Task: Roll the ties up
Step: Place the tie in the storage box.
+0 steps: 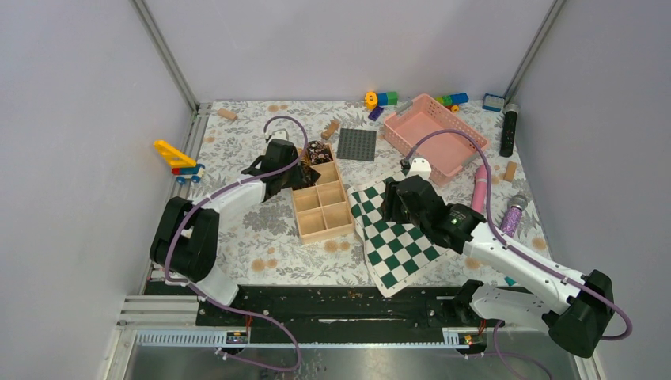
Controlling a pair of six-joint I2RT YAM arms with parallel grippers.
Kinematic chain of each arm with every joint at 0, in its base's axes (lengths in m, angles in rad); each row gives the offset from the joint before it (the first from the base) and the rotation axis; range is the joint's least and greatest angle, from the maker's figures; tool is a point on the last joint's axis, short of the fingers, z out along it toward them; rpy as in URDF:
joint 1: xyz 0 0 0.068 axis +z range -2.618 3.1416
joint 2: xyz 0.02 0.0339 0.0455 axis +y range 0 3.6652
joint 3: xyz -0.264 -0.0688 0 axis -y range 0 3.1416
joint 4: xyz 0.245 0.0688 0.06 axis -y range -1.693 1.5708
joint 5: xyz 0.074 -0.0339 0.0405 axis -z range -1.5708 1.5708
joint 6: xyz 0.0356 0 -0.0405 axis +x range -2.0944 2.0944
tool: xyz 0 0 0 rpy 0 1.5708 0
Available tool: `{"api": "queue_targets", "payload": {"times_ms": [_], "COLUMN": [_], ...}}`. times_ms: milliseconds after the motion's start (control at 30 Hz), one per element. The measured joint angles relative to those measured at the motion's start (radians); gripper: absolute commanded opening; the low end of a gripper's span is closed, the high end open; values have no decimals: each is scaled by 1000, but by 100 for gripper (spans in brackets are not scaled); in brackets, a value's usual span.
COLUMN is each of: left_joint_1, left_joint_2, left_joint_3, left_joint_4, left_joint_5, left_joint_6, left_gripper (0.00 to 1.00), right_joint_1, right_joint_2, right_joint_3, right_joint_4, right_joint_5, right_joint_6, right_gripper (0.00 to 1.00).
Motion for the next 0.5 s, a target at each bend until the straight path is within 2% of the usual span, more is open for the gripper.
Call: {"api": "queue_targets", "payload": {"times_ms": [500], "left_joint_1": [-13], "left_joint_2": [27], "left_joint_3": [35], "left_joint_4": [-60], "left_joint_5": [-55], "left_joint_6": [-1], "left_gripper": [19], "right_joint_1": [0], "right_joint_2": [5], "right_joint_3": [-15], "right_joint_4": [3], "right_joint_5": [-7], "right_joint_6": [18], "right_gripper": [59]}}
